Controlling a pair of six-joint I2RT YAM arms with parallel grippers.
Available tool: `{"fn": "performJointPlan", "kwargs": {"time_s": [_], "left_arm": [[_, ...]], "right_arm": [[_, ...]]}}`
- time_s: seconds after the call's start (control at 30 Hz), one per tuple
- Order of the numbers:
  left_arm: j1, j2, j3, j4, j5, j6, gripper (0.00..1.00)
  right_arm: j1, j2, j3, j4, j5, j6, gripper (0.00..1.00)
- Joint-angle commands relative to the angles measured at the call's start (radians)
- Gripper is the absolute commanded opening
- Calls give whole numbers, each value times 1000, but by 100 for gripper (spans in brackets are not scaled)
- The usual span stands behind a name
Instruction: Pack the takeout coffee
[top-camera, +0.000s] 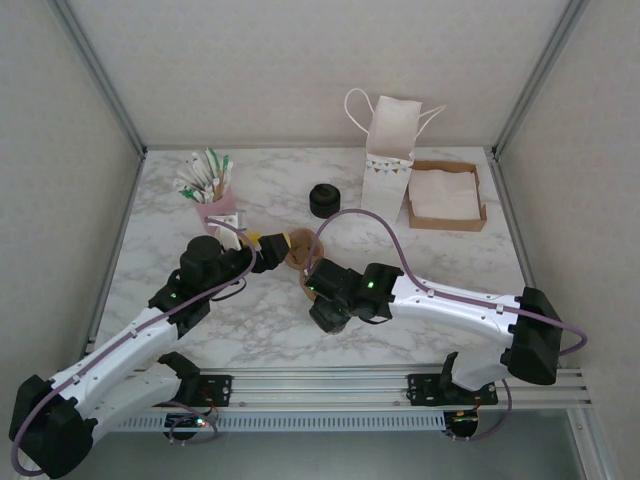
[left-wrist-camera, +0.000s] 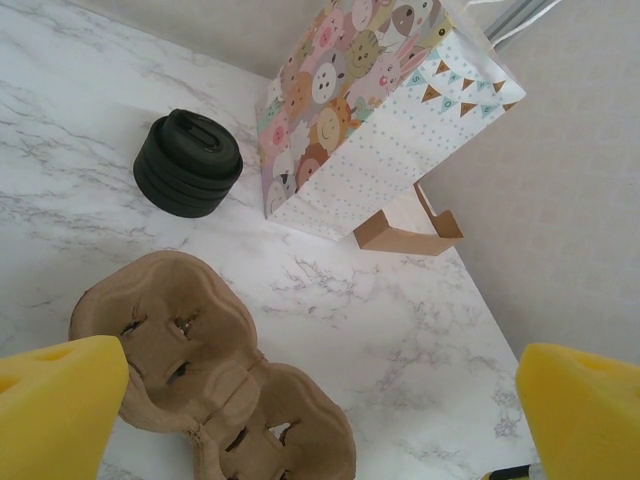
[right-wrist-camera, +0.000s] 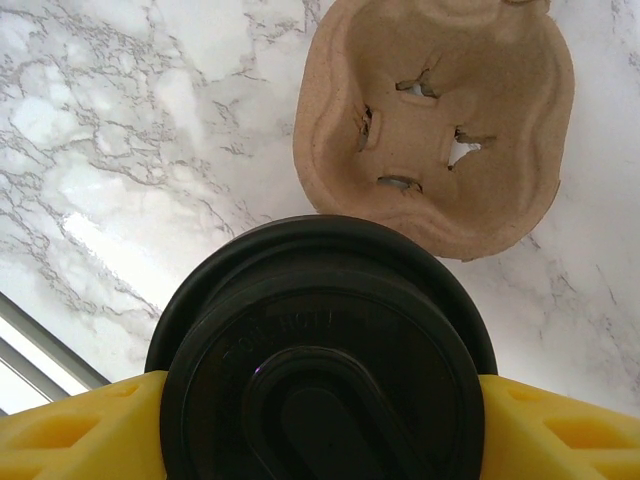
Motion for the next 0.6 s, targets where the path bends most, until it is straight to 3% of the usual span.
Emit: {"fn": "performJointPlan", "kwargs": {"time_s": [0.0,0.4,0.57], "left_arm": [[-7,-5,-13,15,11,5,100],[-6,-3,-15,18,14,3,100],[-7,0,-16,20,13,1,100]], "right_arm": [[-12,18,-38,0,-42,31,72],[-10,-27,-81,-36,-57,88,72],[-9,-52,-81,-83,-9,102,72]]}}
